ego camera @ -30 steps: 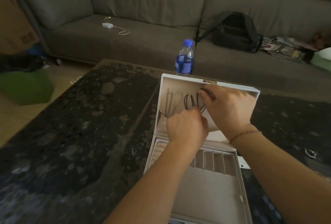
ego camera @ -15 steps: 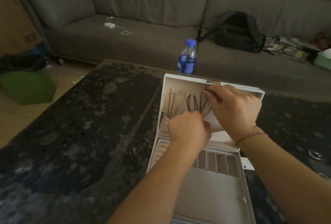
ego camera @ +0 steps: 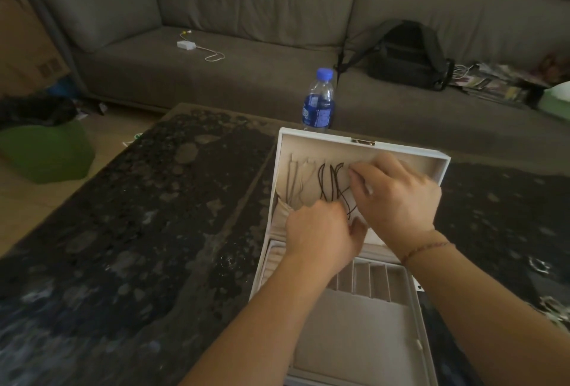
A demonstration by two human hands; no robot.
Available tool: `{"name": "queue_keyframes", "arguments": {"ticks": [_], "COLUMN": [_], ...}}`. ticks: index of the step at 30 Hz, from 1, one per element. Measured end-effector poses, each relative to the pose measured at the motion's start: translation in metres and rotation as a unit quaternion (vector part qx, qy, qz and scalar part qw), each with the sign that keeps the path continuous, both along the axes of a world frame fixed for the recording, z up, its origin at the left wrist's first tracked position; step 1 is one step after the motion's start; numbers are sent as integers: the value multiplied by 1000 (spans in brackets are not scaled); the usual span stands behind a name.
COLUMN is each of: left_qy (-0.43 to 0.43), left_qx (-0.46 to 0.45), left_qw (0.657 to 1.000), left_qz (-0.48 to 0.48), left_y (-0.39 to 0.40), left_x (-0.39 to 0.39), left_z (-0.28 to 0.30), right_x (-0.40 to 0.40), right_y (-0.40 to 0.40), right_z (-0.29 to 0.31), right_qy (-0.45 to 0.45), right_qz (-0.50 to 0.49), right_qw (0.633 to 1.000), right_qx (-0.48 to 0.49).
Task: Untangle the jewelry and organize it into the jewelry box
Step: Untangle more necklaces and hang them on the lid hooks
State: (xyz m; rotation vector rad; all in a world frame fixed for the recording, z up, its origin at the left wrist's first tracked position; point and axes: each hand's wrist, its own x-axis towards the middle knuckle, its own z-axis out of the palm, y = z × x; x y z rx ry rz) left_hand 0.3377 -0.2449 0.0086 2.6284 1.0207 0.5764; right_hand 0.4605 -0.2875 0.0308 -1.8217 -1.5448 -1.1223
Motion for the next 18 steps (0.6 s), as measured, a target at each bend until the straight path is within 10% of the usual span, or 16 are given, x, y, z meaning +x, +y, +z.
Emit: {"name": "queue_keyframes", "arguments": {"ticks": [18], "left_qy": [-46], "left_qx": [-15], "left_qw": [998], "left_qz": [29], "left_y": [2], "left_x": [-15], "left_z": [-11], "right_x": [-29], "right_y": [-36], "right_z": [-35], "right_qy": [189], "right_qz": [6], "right_qw": [977], "right_qx": [-104]}}
